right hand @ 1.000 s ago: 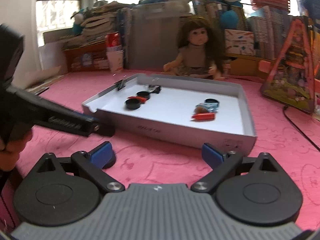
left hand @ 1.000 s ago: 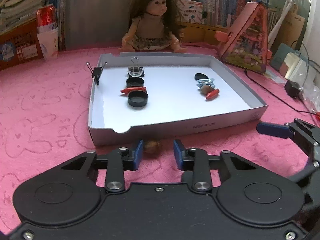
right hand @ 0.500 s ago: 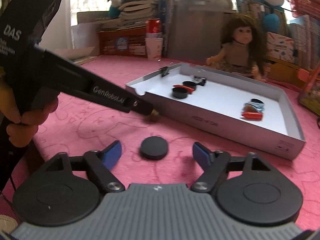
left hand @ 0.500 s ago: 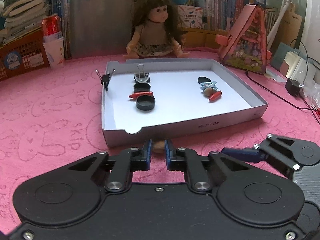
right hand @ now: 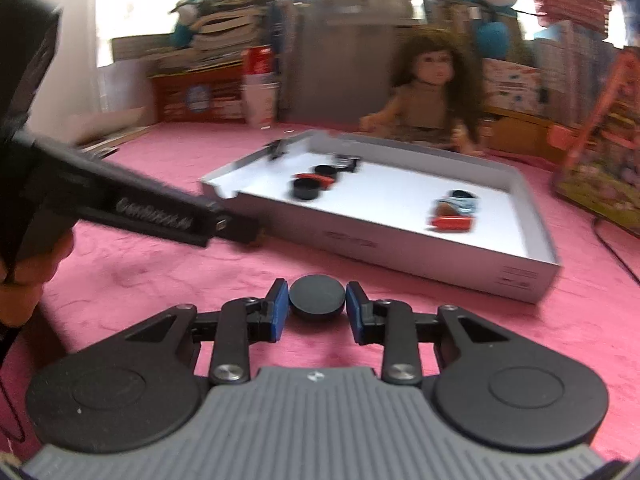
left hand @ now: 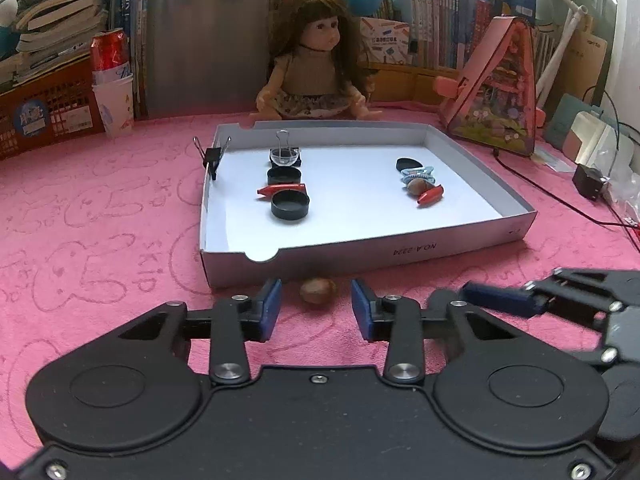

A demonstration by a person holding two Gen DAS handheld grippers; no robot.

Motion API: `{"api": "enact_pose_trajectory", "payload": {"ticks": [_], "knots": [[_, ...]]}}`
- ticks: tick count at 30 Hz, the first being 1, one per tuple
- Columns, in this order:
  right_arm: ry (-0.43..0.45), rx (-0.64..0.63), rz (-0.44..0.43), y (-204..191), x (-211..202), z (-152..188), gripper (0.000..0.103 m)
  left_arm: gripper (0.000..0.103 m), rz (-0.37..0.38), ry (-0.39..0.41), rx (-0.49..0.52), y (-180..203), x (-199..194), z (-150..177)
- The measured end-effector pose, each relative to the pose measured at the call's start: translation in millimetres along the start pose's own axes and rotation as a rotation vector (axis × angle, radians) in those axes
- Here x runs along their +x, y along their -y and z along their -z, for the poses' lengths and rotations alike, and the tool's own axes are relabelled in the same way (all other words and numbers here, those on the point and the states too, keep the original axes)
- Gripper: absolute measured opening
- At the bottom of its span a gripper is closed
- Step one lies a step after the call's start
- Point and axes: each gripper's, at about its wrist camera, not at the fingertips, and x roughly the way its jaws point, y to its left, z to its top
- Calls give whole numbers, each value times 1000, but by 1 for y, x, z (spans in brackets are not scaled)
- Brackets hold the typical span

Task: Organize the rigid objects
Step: 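Grasp the flat black disc with the right gripper while the left grasps the brown walnut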

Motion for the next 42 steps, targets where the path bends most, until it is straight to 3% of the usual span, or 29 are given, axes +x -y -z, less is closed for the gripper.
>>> {"api": "enact_pose_trajectory", "payload": {"ticks": [11,12,13,17,33,38,40,42], "knots": [[35,101,223,25,-1,10,41,42,-92,23,-13,15,17,12],[40,111,230,26,-1,11,44,42,-100,27,-10,16,17,12],[45,122,238,26,0,12,54,42,-107,32,-12,17,18,13],[69,125,275,23,1,15,63,46,-123,45,-24,18,20,14],[54,132,337,16,7,17,65,60,-169,75,-26,18,24,18],[54,135,340,16,8,17,65,60,-172,73,-23,18,23,18],[52,136,335,17,8,17,60,54,-160,69,-30,18,24,17],[50,140,326,17,8,16,53,39,-153,72,-26,19,23,17]]}}
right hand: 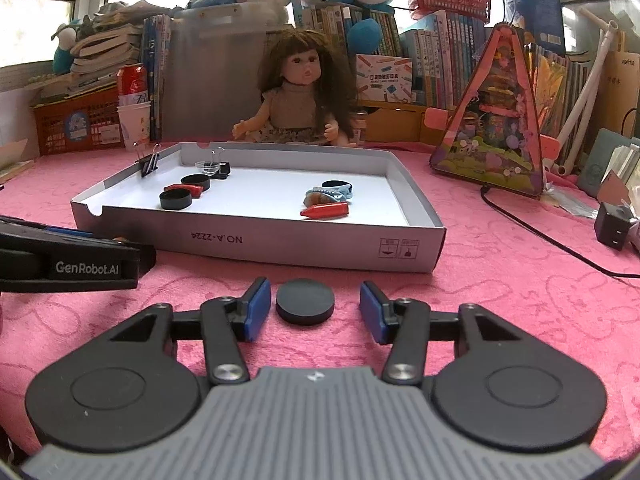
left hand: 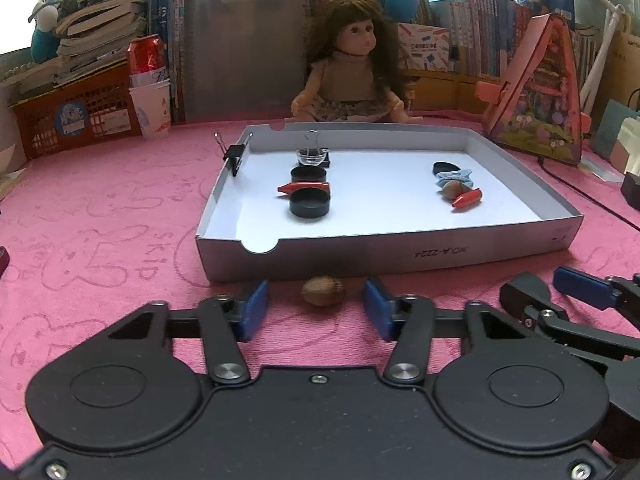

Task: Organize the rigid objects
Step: 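Grasp the flat black disc with the right gripper while the left grasps the brown walnut, then carry the disc with the right gripper and the walnut with the left into the tray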

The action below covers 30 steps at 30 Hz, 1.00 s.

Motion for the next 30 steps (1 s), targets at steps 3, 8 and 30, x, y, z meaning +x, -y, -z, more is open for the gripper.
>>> {"api": "enact_pose_trajectory", "payload": {"ticks": [3,8,30], "knots": [[-6,-4,-17,0,0,-2,44,22,4,1,4,1,-2,-1],[-30,0,-65,3,2,-8,36,22,14,-9,3,-2,-5,-3],[27,34,-70,11,-17,-26,37,22,85,34,-20,-10,-46,-18]]}}
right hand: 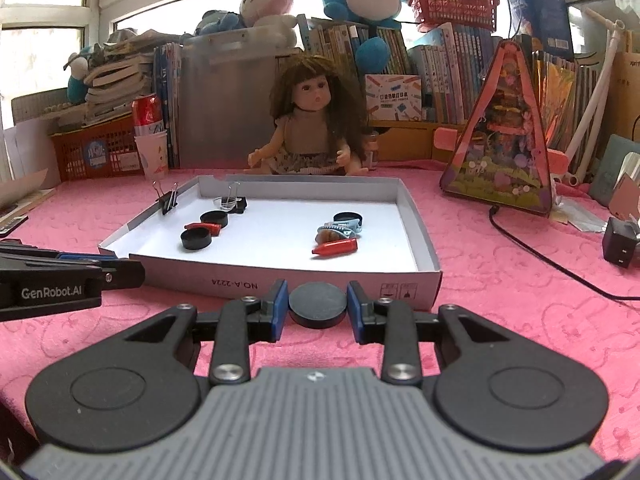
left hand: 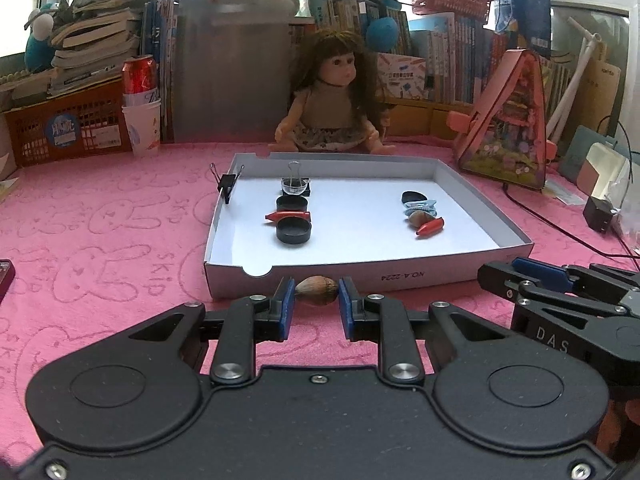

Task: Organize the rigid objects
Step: 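Carry the disc with the right gripper and the walnut with the left into the tray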

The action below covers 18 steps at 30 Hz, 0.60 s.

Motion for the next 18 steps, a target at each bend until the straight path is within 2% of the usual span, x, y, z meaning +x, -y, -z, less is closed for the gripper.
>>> {"api": "enact_pose_trajectory", "payload": {"ticks": [11,18], "knots": [[18,9,0,2,-4,-6,37,22,7,17,-11,-2,-7,-7],[37,15,6,7,0,-20,37,22,5,39,-8,-5,-4,-27]]}}
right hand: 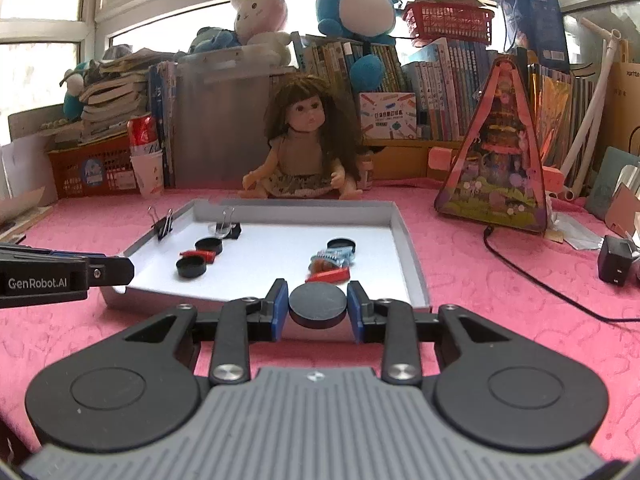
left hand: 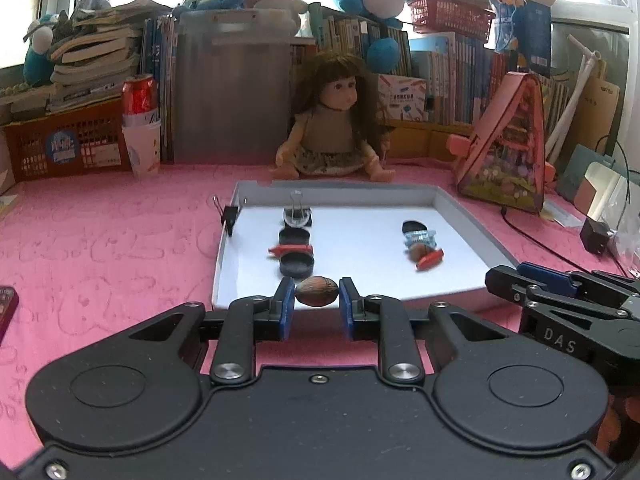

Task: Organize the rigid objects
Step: 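Carry the disc with the right gripper and the walnut with the left into the tray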

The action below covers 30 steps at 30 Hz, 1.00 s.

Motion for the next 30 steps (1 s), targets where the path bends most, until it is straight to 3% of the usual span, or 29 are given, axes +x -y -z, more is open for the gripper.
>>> {"api": "enact_pose_trajectory", "payload": {"ticks": [10,30], "knots": [[-8,37,4,10,16,-22,37,22,-3,17,-11,-6,15,-28],[-71,51,20,11,54,-23,37,22,-45,-54,-11,-7,67,-28]]}}
